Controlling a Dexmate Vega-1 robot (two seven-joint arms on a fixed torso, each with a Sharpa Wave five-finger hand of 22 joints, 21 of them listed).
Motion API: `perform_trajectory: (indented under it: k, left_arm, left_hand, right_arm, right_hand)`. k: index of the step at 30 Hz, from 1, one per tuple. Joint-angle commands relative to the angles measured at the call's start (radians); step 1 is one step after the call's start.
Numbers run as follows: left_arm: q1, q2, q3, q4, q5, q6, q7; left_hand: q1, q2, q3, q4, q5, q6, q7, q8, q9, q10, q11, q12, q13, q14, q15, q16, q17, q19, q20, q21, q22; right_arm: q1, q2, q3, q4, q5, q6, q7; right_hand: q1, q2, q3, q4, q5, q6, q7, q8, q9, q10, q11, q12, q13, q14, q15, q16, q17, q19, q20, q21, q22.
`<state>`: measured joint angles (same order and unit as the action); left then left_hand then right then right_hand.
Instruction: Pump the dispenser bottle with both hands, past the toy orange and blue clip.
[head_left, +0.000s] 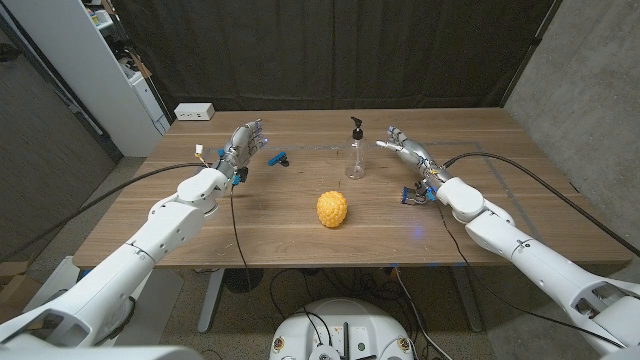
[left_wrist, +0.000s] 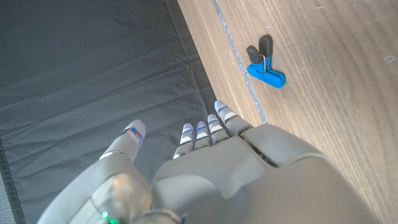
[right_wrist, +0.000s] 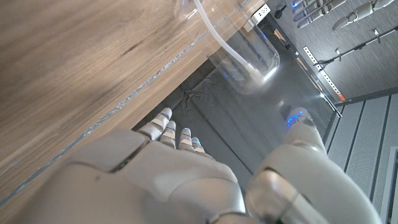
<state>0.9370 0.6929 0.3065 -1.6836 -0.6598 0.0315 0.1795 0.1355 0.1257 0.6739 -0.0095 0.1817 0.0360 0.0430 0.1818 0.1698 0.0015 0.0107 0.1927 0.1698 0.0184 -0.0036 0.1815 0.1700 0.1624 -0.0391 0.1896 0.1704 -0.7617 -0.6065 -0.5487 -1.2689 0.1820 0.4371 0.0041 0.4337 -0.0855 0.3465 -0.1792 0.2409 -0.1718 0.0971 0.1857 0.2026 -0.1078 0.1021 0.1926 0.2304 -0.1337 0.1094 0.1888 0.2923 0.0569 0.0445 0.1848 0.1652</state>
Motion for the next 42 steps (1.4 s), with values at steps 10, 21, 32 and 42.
perform_trajectory:
  k: [10,21,32,42]
  left_arm:
    - [-0.004,-0.012,-0.004,-0.013,0.01,0.022,0.046]
    - [-0.008,-0.022,-0.003,0.0,-0.002,0.034,0.051]
    - [-0.014,-0.027,0.003,0.02,-0.02,0.056,0.044]
    - [-0.02,-0.034,0.01,0.031,-0.023,0.057,0.041]
  left_hand:
    - [0.003,0.064,0.018,-0.001,0.002,0.016,0.004,0.004,0.005,0.02,-0.004,0.004,0.006,0.019,0.001,0.005,0.003,0.018,-0.022,0.009,0.001]
    - [0.002,0.06,0.024,0.002,0.002,0.025,0.003,0.006,0.006,0.028,-0.003,0.005,0.006,0.031,0.0,0.007,0.003,0.024,-0.024,0.01,0.001]
    - [0.013,0.074,0.047,0.005,0.001,0.038,0.011,0.008,0.006,0.049,-0.002,0.009,0.006,0.05,0.007,0.01,0.003,0.035,-0.018,0.012,0.001]
    - [0.011,0.07,0.053,0.014,0.0,0.043,0.014,0.008,0.006,0.054,-0.002,0.009,0.006,0.056,0.005,0.01,0.005,0.039,-0.018,0.012,0.001]
  right_arm:
    - [0.067,0.06,-0.049,0.129,-0.024,0.112,0.063]
    - [0.087,0.061,-0.076,0.127,-0.115,0.101,0.017]
    - [0.129,0.067,-0.104,0.153,-0.167,0.072,0.008]
    - [0.15,0.078,-0.13,0.162,-0.198,0.063,0.0]
  right_hand:
    - [0.072,-0.007,0.024,-0.001,-0.009,-0.183,0.015,0.005,0.008,-0.054,0.01,0.004,0.014,-0.043,0.013,0.005,0.001,-0.019,0.02,-0.004,0.005]
    - [0.099,-0.013,0.032,0.0,-0.014,-0.217,0.015,0.004,0.011,-0.074,0.014,0.006,0.021,-0.054,0.015,0.008,0.001,-0.027,0.02,-0.002,0.005]
    - [0.13,-0.005,0.046,0.0,-0.023,-0.224,0.015,0.011,0.013,-0.079,0.005,0.012,0.027,-0.068,0.011,0.008,0.001,-0.025,0.017,0.001,0.005]
    - [0.152,-0.003,0.055,-0.002,-0.03,-0.233,0.012,0.013,0.015,-0.083,0.009,0.016,0.031,-0.066,0.008,0.013,0.001,-0.024,0.015,0.002,0.005]
